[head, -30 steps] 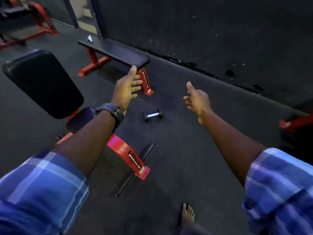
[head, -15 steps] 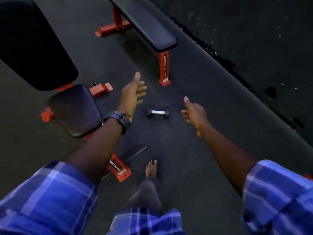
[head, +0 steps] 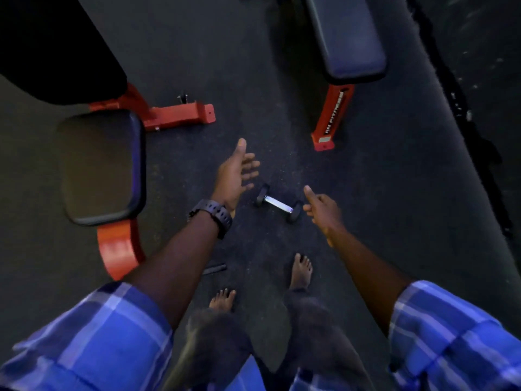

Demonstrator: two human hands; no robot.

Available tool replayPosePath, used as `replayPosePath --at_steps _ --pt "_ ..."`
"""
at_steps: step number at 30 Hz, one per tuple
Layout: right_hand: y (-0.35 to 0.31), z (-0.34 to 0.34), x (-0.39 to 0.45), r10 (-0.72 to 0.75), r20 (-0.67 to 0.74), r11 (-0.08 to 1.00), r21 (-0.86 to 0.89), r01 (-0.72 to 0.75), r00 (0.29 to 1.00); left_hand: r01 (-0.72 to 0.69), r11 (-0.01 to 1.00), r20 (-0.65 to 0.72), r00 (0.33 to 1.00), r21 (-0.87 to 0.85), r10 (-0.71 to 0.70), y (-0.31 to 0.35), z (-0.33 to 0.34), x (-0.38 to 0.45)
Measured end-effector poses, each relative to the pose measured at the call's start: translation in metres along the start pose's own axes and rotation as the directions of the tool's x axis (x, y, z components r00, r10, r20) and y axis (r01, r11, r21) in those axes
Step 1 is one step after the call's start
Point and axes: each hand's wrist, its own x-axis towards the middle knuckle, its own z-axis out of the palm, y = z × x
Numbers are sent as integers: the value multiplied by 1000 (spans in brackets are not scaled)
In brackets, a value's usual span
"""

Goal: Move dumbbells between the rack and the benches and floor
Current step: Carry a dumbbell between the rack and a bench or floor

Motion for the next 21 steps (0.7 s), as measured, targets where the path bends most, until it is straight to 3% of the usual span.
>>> replayPosePath --at_steps 8,21 --pt "31 33 158 38 244 972 -233 20 969 134 983 -125 981 -123 -149 -66 32 134" --pt "87 156 351 118 400 850 -514 116 909 271 905 -284 886 -327 -368 -201 -13 301"
